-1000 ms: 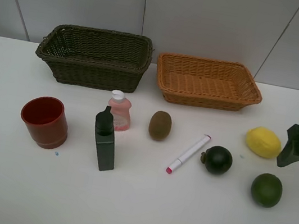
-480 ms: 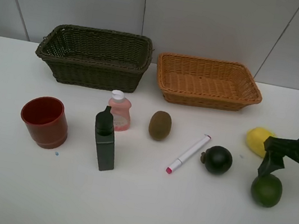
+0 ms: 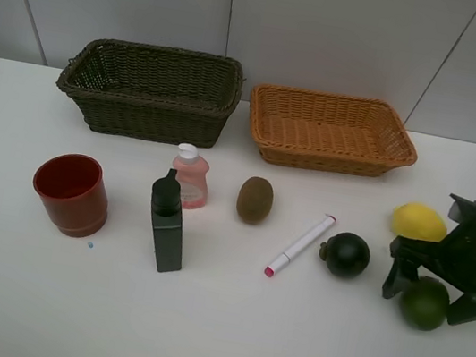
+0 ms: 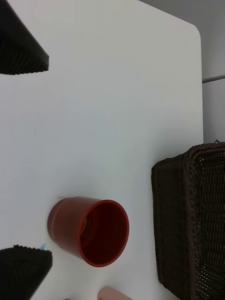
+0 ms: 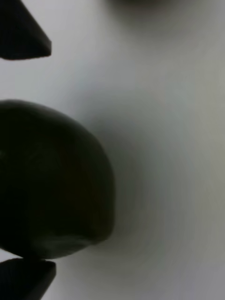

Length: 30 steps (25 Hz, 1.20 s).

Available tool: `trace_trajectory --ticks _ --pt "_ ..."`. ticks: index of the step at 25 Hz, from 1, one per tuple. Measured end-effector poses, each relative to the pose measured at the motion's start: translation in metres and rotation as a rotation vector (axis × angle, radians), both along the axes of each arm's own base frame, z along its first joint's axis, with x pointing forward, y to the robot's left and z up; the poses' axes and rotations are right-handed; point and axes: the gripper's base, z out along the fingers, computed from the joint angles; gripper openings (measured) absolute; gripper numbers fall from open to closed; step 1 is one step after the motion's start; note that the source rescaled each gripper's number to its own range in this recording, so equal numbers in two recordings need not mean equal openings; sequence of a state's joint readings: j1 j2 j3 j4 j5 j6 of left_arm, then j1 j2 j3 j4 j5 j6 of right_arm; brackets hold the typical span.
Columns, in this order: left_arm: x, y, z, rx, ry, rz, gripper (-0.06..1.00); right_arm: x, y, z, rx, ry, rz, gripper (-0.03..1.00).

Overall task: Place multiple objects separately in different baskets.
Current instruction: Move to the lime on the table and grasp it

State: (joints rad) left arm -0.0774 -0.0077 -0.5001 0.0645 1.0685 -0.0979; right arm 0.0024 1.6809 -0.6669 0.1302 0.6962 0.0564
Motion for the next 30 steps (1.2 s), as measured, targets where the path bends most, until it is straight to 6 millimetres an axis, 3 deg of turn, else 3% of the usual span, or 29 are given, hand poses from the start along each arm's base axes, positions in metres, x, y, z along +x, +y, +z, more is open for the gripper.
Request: trace_trajectory --ticks 19,20,22,30 --pt "0.0000 0.0000 0.0000 0.000 0.000 0.000 0.95 -0.0010 -0.0009 -0.0061 -0.010 -0.064 -0.008 0.82" --pt "0.0000 0.0000 0.0000 0.000 0.000 0.000 0.95 -0.0010 -0.0009 -0.0061 -0.010 -0.064 -0.008 0.78" --pt "0.0000 0.0000 0.0000 0.000 0.000 0.000 0.95 -0.0010 -0.0009 -0.0061 -0.010 -0.064 -0.008 0.60" --pt "0.0000 0.0000 0.0000 0.000 0.000 0.000 0.95 -0.0010 -0.0010 -0.0061 -0.011 -0.064 -0.008 0.60"
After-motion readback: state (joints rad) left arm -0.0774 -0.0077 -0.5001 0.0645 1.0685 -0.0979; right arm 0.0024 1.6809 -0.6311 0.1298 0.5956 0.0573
